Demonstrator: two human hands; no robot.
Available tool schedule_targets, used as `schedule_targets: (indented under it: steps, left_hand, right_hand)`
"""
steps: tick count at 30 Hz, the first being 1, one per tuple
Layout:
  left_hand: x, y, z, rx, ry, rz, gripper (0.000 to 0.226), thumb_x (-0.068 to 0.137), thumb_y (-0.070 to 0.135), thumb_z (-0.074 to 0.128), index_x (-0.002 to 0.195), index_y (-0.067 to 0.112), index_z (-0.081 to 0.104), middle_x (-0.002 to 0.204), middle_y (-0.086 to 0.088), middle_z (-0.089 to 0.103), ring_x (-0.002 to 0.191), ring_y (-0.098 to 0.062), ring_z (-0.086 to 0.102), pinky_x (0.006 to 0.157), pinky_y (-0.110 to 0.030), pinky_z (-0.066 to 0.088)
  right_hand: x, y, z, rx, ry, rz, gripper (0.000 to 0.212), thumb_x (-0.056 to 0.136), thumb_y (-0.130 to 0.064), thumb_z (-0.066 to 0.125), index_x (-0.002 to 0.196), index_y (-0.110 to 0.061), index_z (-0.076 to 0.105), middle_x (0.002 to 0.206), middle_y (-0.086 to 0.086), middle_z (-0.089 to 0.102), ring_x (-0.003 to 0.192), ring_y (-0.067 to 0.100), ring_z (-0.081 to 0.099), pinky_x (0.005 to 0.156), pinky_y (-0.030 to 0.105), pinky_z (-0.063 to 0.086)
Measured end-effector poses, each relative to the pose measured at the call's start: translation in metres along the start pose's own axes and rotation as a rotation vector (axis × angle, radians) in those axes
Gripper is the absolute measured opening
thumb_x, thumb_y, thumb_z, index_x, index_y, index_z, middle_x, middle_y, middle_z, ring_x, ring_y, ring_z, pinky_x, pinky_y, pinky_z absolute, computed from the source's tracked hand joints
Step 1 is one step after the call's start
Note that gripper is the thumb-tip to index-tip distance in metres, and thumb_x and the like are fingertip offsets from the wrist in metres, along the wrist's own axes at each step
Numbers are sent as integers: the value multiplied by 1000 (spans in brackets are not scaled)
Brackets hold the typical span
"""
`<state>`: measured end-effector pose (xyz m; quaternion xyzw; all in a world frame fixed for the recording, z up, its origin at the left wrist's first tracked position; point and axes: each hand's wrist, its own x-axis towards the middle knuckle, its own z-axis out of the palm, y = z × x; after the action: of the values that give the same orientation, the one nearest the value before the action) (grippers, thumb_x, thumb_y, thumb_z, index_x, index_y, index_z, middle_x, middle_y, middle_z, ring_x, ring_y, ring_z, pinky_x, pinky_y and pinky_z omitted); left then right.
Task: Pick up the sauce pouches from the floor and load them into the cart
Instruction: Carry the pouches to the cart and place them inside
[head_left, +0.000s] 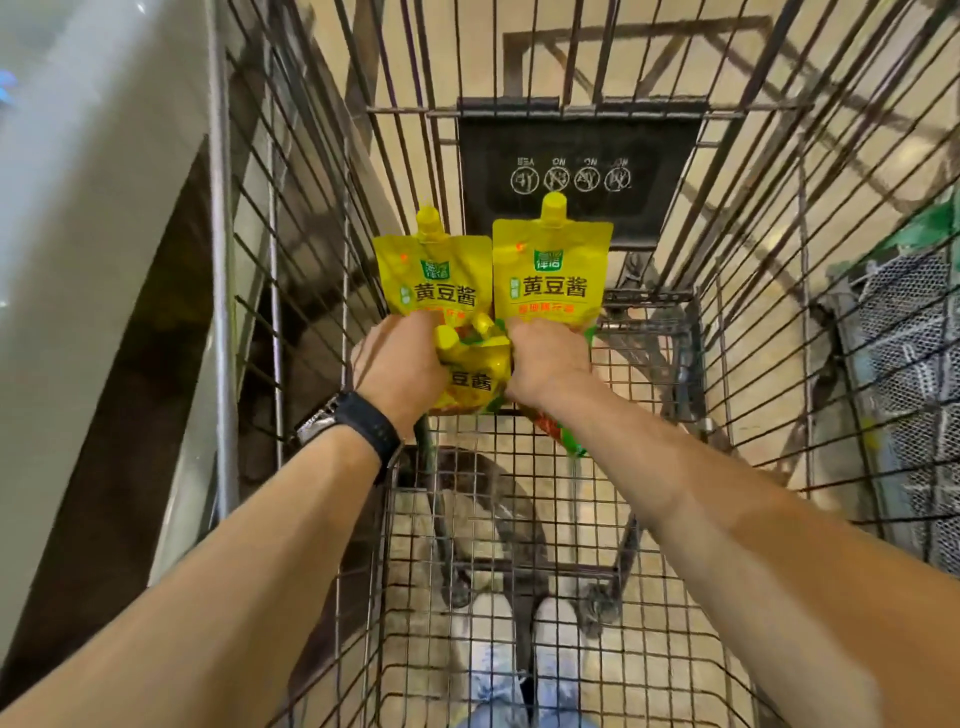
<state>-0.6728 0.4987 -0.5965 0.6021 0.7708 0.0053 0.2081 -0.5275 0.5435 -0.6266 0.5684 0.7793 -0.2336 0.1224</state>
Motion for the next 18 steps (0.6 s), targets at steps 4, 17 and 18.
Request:
schedule_targets:
  steps: [4, 17, 18]
  left_hand:
    - [10, -6, -3, -8, -28, -5, 36, 81, 38, 74, 115, 29, 68, 104, -4, 73, 97, -33, 69, 78, -38, 57]
    - [9, -3, 7, -51, 51, -14, 24, 84, 35, 71, 105, 23, 72, 98, -8, 75, 89, -35, 69, 77, -41, 58]
    - [9, -3, 6, -46, 47, -16, 23, 84, 34, 71, 104, 22, 72, 98, -8, 75, 90, -36, 69, 77, -41, 58]
  right_hand:
    - [2, 14, -10, -78, 53, -25, 27, 84, -5, 61, 109, -17, 64, 112, 10, 67, 108, 34, 63, 82, 39, 50]
    - [-40, 106, -50, 132, -274, 110, 29, 74, -34, 83, 96, -17, 76, 101, 5, 70, 98, 25, 61, 77, 29, 45]
    - [-37, 102, -51, 63, -277, 71, 22, 74, -28, 83, 89, -15, 75, 93, 5, 70, 93, 26, 62, 75, 30, 46]
